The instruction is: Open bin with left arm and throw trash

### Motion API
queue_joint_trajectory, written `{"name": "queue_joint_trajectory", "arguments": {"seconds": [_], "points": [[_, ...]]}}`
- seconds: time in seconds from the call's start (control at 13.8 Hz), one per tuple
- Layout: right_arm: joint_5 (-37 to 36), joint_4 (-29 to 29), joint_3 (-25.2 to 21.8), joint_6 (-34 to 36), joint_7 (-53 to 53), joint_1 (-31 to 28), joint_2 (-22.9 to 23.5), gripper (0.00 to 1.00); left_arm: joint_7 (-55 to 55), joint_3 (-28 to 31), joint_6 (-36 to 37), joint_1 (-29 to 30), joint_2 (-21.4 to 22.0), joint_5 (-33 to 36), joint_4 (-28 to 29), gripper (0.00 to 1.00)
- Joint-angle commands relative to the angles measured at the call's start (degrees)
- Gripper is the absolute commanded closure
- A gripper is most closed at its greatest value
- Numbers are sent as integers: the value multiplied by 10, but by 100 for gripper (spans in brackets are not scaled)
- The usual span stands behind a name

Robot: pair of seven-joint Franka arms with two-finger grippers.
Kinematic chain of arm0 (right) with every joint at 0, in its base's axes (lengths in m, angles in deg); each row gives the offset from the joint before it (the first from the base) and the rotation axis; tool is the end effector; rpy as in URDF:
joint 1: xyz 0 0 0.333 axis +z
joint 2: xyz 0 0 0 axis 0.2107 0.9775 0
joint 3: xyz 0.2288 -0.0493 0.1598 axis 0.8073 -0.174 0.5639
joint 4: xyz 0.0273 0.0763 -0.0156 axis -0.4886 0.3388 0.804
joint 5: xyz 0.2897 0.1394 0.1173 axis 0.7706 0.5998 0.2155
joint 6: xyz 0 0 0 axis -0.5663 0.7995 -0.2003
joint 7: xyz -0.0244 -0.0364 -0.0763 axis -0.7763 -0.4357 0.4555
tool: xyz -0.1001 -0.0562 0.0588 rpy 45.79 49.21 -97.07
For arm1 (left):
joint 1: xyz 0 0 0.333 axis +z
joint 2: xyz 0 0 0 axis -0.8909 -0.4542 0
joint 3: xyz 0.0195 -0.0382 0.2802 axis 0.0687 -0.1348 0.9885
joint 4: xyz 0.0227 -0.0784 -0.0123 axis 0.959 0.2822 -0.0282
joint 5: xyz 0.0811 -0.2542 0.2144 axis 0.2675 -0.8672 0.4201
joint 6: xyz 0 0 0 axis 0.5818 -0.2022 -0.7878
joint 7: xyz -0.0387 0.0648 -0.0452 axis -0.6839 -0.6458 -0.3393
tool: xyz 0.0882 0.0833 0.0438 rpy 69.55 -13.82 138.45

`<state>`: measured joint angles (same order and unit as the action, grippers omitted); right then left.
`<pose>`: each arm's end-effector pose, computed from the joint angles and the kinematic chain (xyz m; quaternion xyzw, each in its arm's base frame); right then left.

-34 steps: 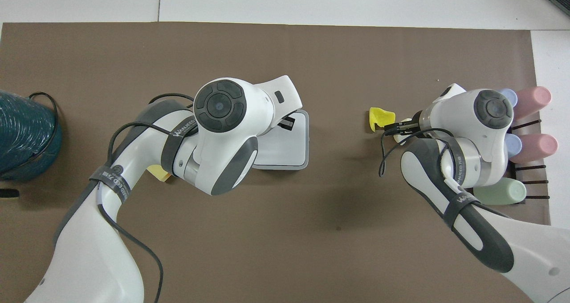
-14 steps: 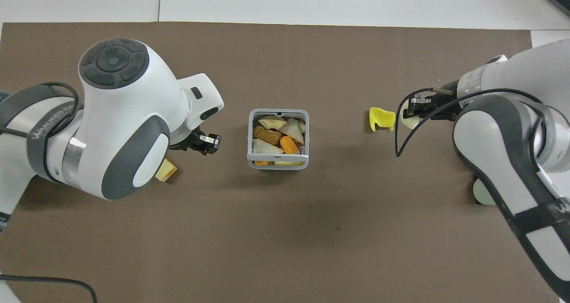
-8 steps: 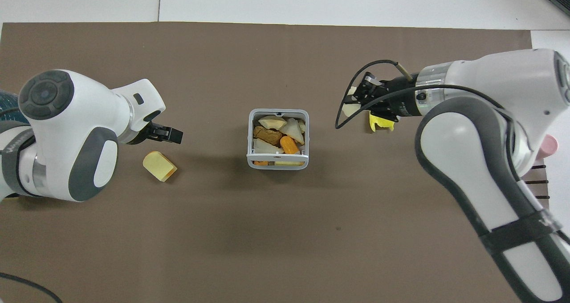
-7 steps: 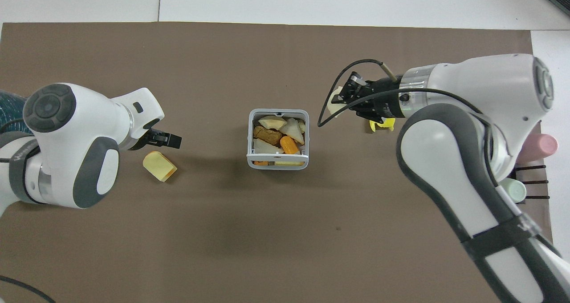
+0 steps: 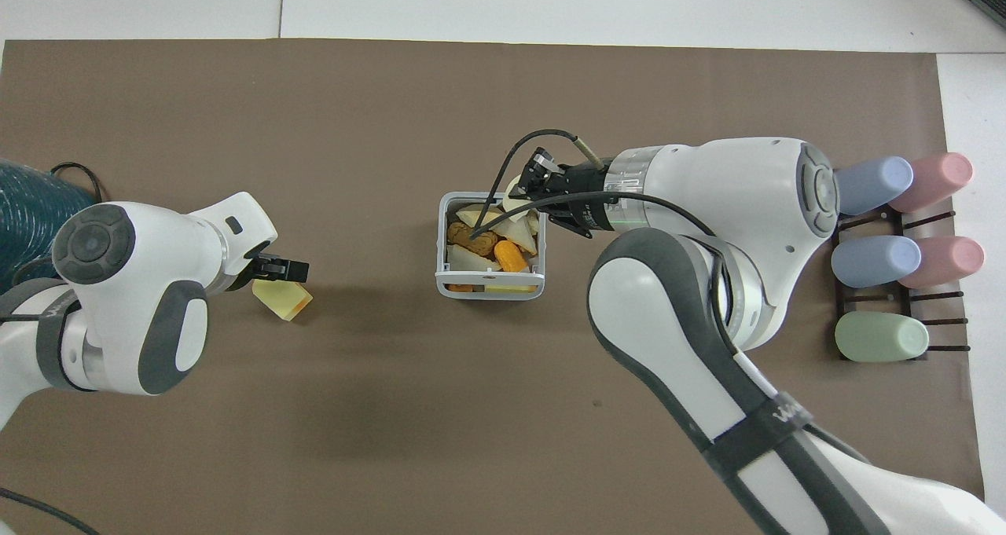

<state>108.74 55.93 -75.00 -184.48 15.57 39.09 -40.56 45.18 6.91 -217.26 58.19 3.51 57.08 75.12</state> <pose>0.5356 0.2956 0.3991 -0.9028 0.2855 -0.0186 0.3211 0.4860 -0.0742 0.2990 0.9954 -0.0889 0.0336 0.0127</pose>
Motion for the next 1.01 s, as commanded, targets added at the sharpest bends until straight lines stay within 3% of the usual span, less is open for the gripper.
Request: {"name": "queue_joint_trajectory", "arguments": {"seconds": [0.0,0.07,0.14,0.22,0.51,0.72,0.94], "points": [[13,8,-1,-17,2,3,10,86,1,-5,-19,-3,4,-1,21,0],[13,8,-1,-18,2,3,11,56,-4,-5,-16,-5,4,0,22,8],[13,8,-1,-18,1,3,11,22,-5,-6,-13,-6,5,0,26,65],[13,8,-1,-19,-4,4,11,0,-3,-7,-13,-10,5,0,28,99],[12,6,-1,-47,-5,15,13,0,-1,-6,10,-24,3,0,2,100],[-11,5,-7,-44,-26,9,6,0,-3,-7,98,-25,-5,0,-66,100],[-129,4,-10,-39,-64,-43,-10,0,-3,-9,150,-33,-19,-5,-145,100]]}}
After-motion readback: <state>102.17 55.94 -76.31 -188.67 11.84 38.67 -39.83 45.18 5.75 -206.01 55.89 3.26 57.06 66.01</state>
